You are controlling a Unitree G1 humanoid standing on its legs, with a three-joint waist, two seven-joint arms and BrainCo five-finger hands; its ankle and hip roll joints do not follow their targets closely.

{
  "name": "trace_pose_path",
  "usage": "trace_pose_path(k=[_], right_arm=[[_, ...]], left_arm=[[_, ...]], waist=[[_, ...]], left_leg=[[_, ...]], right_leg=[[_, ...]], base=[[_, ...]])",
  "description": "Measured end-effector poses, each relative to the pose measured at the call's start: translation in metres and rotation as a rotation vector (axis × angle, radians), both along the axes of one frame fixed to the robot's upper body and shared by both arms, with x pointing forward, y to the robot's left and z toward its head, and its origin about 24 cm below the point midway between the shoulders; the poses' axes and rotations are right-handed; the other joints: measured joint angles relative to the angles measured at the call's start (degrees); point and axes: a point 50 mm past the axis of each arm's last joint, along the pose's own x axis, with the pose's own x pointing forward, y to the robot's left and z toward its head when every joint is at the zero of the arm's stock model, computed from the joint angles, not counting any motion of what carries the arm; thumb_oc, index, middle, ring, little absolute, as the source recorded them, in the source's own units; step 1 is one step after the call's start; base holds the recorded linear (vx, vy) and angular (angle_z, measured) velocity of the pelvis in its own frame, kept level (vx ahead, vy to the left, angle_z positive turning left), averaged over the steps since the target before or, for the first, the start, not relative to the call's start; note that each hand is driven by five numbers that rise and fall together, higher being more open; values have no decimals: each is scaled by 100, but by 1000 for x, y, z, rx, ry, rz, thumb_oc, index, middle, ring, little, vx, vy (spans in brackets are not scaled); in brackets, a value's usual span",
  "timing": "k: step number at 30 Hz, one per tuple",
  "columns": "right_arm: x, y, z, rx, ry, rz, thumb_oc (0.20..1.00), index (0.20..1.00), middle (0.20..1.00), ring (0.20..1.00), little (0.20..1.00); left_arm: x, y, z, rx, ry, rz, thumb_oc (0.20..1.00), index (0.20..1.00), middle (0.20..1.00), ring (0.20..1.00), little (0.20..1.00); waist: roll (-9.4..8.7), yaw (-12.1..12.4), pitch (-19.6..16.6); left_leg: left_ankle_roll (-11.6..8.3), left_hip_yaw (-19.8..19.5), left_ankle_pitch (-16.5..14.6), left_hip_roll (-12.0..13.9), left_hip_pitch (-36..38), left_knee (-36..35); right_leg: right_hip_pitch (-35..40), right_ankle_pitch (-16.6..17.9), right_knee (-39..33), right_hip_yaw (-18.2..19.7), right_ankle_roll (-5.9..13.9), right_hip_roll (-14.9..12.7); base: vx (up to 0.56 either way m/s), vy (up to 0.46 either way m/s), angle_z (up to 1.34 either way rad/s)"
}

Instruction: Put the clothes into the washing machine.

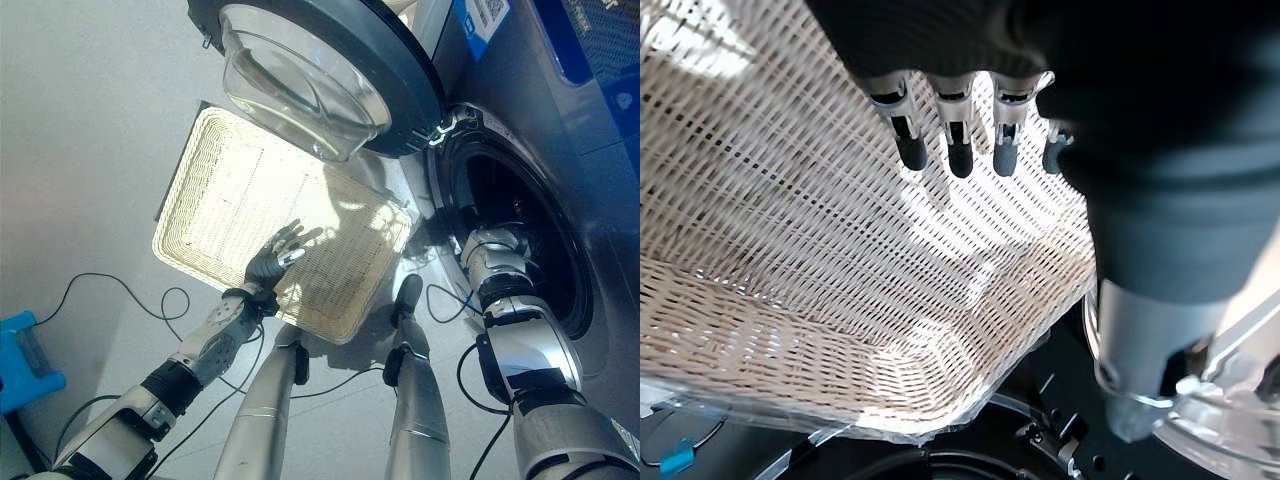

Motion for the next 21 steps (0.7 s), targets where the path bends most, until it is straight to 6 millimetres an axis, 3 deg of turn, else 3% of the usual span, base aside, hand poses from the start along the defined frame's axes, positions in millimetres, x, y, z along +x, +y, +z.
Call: trace_pose_path(k=[14,17,21], right_arm=[[-3,-6,12,-176,-54,28,1000,1000,1000,1000,1000],[-1,23,50,-564,-104,187,1000,1000,1000,1000,1000],[2,25,38,-609,28,195,1000,1000,1000,1000,1000]], left_arm=[[1,4,2,5,-4,7,1000,1000,1000,1000,1000],[-2,17,-7,-19,34,56,1000,1000,1000,1000,1000],[-5,16,-12,-27,50,58,1000,1000,1000,1000,1000]], waist=[[3,-28,2],[3,-208,2],[2,-203,3]], left_leg=[[36,-1,-69,-28,-9,139],[52,-16,-114,-16,-128,297],[50,-17,-156,-4,-176,357]], right_leg=[[33,-19,88,10,28,-39],[-14,-10,100,3,39,-33],[-34,-21,110,7,43,-24]], base=[[2,8,0],[0,0,0],[1,4,-1]])
